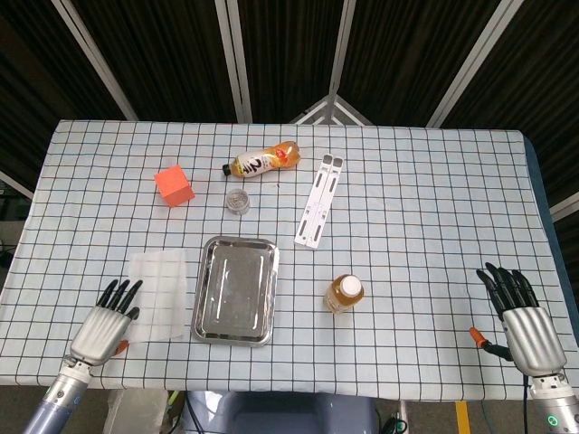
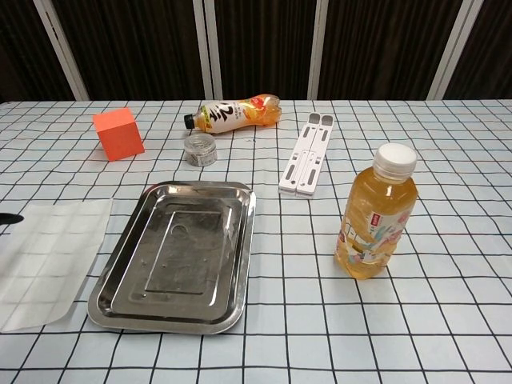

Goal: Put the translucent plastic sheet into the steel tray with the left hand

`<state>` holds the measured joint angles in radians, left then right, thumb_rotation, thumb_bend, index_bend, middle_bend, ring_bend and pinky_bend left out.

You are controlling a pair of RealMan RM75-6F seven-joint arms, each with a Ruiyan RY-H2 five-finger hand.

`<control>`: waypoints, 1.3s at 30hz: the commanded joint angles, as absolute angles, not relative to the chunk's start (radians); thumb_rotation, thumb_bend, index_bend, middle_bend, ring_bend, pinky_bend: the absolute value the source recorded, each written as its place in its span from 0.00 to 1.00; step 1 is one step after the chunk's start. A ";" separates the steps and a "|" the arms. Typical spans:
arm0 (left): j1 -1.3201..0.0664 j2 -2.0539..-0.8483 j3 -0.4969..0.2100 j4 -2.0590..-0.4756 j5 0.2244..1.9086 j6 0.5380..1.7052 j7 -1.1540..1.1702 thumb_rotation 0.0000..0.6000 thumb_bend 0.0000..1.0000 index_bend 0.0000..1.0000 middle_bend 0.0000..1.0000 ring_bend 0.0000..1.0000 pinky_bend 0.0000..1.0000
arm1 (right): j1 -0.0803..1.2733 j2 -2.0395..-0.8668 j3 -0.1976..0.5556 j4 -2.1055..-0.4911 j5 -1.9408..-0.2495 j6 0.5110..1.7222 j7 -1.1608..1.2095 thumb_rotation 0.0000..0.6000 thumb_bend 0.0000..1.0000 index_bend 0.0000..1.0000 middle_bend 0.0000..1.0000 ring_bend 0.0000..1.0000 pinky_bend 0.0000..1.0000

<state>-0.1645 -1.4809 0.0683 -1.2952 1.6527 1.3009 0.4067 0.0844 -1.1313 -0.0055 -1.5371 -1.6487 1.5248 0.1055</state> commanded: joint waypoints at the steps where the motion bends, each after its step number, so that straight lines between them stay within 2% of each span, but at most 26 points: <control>1: -0.167 -1.482 0.068 -1.295 1.648 1.299 0.401 1.00 0.24 0.45 0.00 0.00 0.00 | 0.084 -1.131 -0.006 -1.537 -1.649 1.524 0.105 1.00 0.29 0.00 0.00 0.00 0.00; 9: -0.171 -1.482 0.071 -1.299 1.643 1.303 0.397 1.00 0.34 0.46 0.00 0.00 0.00 | 0.084 -1.131 -0.006 -1.537 -1.651 1.525 0.107 1.00 0.29 0.00 0.00 0.00 0.00; 20: -0.186 -1.499 0.070 -1.291 1.641 1.301 0.378 1.00 0.35 0.45 0.00 0.00 0.00 | 0.084 -1.130 -0.007 -1.537 -1.650 1.524 0.107 1.00 0.29 0.00 0.00 0.00 0.00; 26: -0.193 -1.511 0.073 -1.280 1.641 1.296 0.377 1.00 0.39 0.48 0.00 0.00 0.00 | 0.084 -1.130 -0.007 -1.537 -1.651 1.524 0.109 1.00 0.29 0.00 0.00 0.00 0.00; 33: -0.203 -1.527 0.067 -1.263 1.634 1.292 0.372 1.00 0.47 0.57 0.04 0.00 0.00 | 0.084 -1.129 -0.008 -1.540 -1.649 1.522 0.114 1.00 0.29 0.00 0.00 0.00 0.00; 39: -0.204 -1.532 0.059 -1.261 1.628 1.305 0.364 1.00 0.50 0.59 0.05 0.00 0.00 | 0.084 -1.127 -0.008 -1.541 -1.649 1.521 0.117 1.00 0.29 0.00 0.00 0.00 0.00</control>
<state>-0.2037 -1.5318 0.0602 -1.2601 1.6293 1.3038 0.3656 0.0839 -1.1272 -0.0081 -1.5408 -1.6494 1.5211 0.1172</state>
